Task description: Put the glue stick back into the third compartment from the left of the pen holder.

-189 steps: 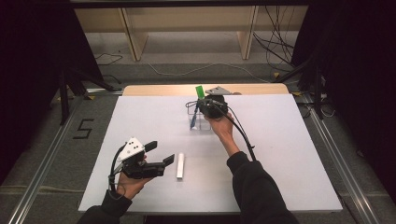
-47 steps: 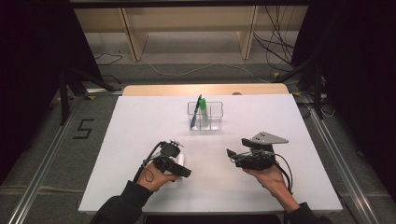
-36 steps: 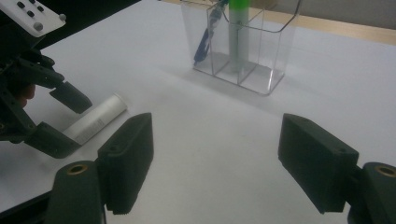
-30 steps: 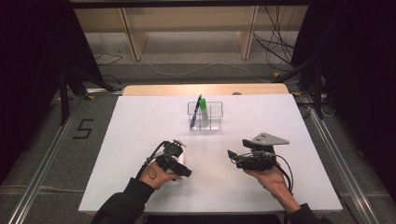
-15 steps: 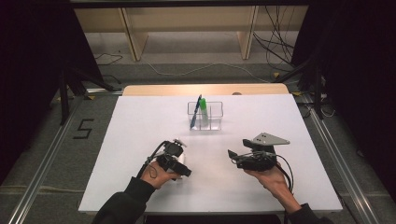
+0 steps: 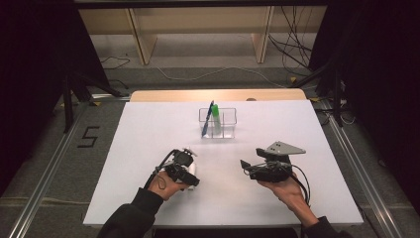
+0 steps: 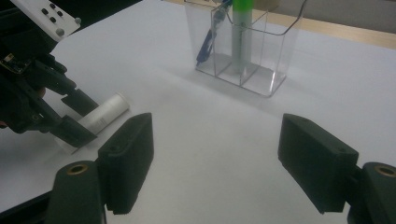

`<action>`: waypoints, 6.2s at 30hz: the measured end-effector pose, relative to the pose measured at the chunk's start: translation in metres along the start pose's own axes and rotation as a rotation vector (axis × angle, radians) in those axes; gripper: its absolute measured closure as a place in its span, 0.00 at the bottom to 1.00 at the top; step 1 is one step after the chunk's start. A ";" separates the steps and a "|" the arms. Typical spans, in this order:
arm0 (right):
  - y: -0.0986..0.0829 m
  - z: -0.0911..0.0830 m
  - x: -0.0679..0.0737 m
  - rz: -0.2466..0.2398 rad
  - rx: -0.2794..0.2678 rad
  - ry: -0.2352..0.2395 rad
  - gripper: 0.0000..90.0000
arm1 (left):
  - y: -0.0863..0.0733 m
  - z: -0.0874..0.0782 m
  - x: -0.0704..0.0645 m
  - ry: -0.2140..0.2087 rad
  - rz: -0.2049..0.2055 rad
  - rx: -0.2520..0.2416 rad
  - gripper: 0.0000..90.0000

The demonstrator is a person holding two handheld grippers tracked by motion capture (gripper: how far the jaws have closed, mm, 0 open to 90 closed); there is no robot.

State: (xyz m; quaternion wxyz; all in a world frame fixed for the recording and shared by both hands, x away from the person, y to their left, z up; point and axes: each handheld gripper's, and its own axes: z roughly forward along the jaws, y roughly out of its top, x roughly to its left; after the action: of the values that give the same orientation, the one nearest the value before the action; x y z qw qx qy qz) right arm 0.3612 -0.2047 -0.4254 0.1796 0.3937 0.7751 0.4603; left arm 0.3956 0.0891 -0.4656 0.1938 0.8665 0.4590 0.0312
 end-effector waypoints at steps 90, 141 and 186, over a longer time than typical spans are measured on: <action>0.018 0.018 0.015 0.221 -0.102 0.269 0.28 | -0.007 -0.038 -0.041 -0.170 0.059 -0.578 0.79; 0.030 0.040 0.025 0.359 -0.120 0.400 0.75 | -0.009 -0.045 -0.055 -0.167 0.110 -0.665 0.43; 0.092 0.046 -0.046 0.186 -0.250 0.023 0.75 | -0.049 -0.070 0.010 -0.116 0.108 -0.706 0.18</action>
State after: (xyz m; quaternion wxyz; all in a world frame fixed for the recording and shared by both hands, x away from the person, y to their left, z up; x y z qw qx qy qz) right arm 0.4607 -0.1894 -0.3742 0.1748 0.4330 0.6742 0.5722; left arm 0.3466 0.1435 -0.4204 0.5049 0.7695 0.3617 0.1485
